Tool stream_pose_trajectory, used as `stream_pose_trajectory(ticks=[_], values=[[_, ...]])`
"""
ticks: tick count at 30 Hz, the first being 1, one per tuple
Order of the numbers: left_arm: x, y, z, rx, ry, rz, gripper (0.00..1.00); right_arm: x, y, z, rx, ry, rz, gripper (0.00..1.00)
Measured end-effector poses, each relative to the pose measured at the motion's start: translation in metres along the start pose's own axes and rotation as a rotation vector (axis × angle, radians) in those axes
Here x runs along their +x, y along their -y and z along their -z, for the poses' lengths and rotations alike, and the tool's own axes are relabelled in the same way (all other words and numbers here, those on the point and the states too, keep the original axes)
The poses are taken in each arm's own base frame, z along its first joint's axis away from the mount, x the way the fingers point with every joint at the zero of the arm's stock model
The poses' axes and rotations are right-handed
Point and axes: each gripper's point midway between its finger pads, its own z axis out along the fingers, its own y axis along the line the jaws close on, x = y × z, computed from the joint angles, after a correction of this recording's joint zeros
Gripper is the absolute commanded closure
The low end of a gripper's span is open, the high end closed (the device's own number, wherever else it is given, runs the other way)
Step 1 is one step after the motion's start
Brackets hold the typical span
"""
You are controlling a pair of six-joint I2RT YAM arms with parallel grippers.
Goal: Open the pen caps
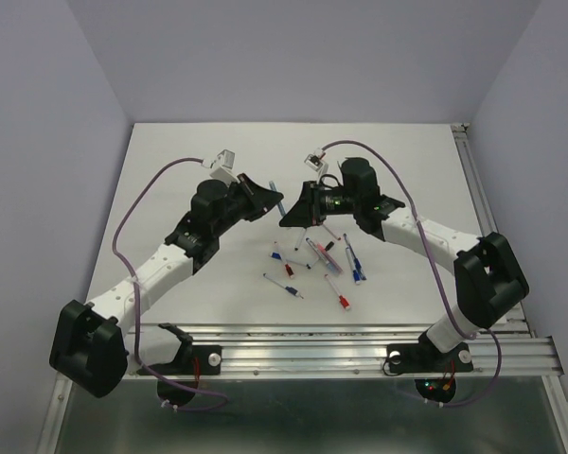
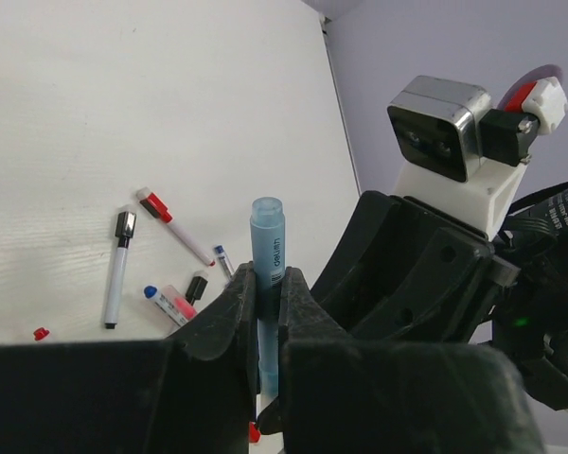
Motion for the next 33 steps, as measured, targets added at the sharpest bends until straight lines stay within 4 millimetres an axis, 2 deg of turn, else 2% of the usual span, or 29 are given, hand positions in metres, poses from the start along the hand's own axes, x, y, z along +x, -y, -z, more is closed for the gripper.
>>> stream_pose_trajectory(ticks=[1,2,11,14,18,19,21,23,24,26,29,31,33], values=[[-0.001,0.000,0.001,-0.004,0.007,0.001,1.00,0.001,0.002,0.000,0.007,-0.002,-0.001,0.87],[-0.002,0.000,0.001,-0.007,0.012,0.002,1.00,0.002,0.003,0.000,0.012,-0.005,-0.001,0.99],[0.002,-0.008,0.003,-0.040,-0.015,0.029,1.00,0.014,0.008,0.005,0.077,-0.035,0.040,0.99],[-0.001,-0.006,0.002,-0.009,-0.109,0.068,1.00,0.012,0.008,0.011,0.131,0.008,0.078,0.99],[-0.002,0.002,0.003,0.049,-0.204,0.121,1.00,0.007,0.001,0.028,0.187,0.098,0.143,0.99],[-0.020,-0.005,-0.004,0.022,-0.133,0.090,1.00,0.020,-0.003,0.033,0.180,0.062,0.127,0.99],[-0.072,-0.032,-0.010,-0.069,0.021,0.064,1.00,0.058,-0.005,0.048,0.186,-0.030,0.054,0.99],[-0.135,-0.070,-0.010,-0.189,0.195,0.053,1.00,0.071,-0.009,0.053,0.177,-0.072,0.030,0.99],[-0.153,-0.085,-0.008,-0.235,0.245,0.051,1.00,0.076,-0.010,0.054,0.173,-0.091,0.023,0.99],[-0.166,-0.101,-0.008,-0.284,0.281,0.046,1.00,0.085,-0.005,0.055,0.183,-0.126,-0.002,0.99],[-0.160,-0.106,-0.016,-0.296,0.246,0.026,1.00,0.095,0.007,0.055,0.229,-0.161,-0.049,0.99],[-0.158,-0.105,-0.024,-0.291,0.220,0.010,1.00,0.094,0.020,0.054,0.276,-0.161,-0.081,0.99],[-0.157,-0.102,-0.038,-0.279,0.179,-0.014,1.00,0.082,0.035,0.055,0.316,-0.140,-0.123,0.99]])
